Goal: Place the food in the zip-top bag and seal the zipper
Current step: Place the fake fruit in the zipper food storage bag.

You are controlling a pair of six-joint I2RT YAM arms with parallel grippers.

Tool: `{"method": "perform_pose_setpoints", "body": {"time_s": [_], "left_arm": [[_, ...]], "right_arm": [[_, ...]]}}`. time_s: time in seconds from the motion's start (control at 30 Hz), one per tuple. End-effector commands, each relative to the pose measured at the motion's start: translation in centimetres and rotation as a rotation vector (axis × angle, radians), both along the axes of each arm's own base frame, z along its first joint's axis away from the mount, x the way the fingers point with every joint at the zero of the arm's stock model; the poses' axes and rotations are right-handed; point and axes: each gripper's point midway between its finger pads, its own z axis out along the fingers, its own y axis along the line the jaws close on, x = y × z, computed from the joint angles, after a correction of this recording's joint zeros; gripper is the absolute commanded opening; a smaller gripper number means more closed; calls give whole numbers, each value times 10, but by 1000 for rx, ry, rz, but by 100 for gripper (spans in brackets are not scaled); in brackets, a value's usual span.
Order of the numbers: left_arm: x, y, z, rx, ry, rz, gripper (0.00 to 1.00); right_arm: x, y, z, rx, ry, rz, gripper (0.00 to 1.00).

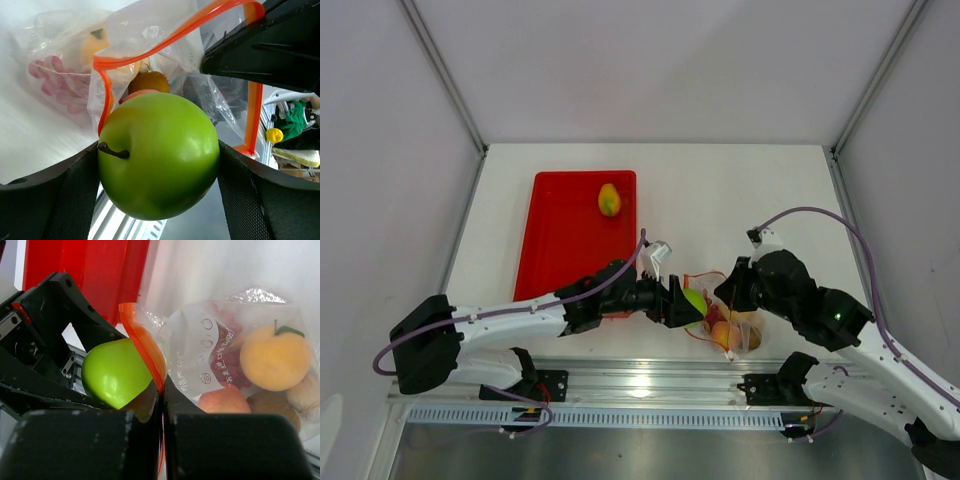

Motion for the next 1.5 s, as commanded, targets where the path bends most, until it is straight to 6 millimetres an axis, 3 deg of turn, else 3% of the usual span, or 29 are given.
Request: {"method": "perform_pose_setpoints", "body": {"time_s": [0.0,0.1,0.2,0.37,0.5,0.57,0.73,0.93,1.2,1.23,1.27,1.4,1.47], "left_arm": [[-3,-19,37,-98,-36,-50,43],[-3,-19,35,-93,-41,-52,53],[-3,-19,38,-96,-50,-54,54],[-3,-24,54,-92,-23,-52,42],[-11,-24,69,-134,-31,-34,24],[-13,-26,74,-163,-38,-22,22],[-15,-34,53,-130,23,-23,18],[-16,-39,48,-151,34,-28,16],[-13,-11,76,-120,-148,157,3],[-15,-7,73,-93,-161,171,2],[-23,-7,74,-82,-177,167,1],[-24,-4,89,-70,-246,224,1],[-27,-10,88,-63,-244,205,1]], "right_arm": [[1,-1,17,33,-24,-10,0],[1,-2,17,32,-26,-12,0],[1,-1,16,34,-25,-10,0],[2,1,18,40,-24,-7,0],[2,1,24,49,-34,-10,0],[2,1,29,61,-38,-10,0],[2,6,39,89,-46,3,0],[2,3,46,90,-56,-9,0],[2,1,38,78,-46,-16,0],[2,1,38,78,-45,-17,0],[1,2,38,80,-42,-15,0],[2,4,39,85,-43,-11,0],[2,4,40,86,-42,-12,0]]}}
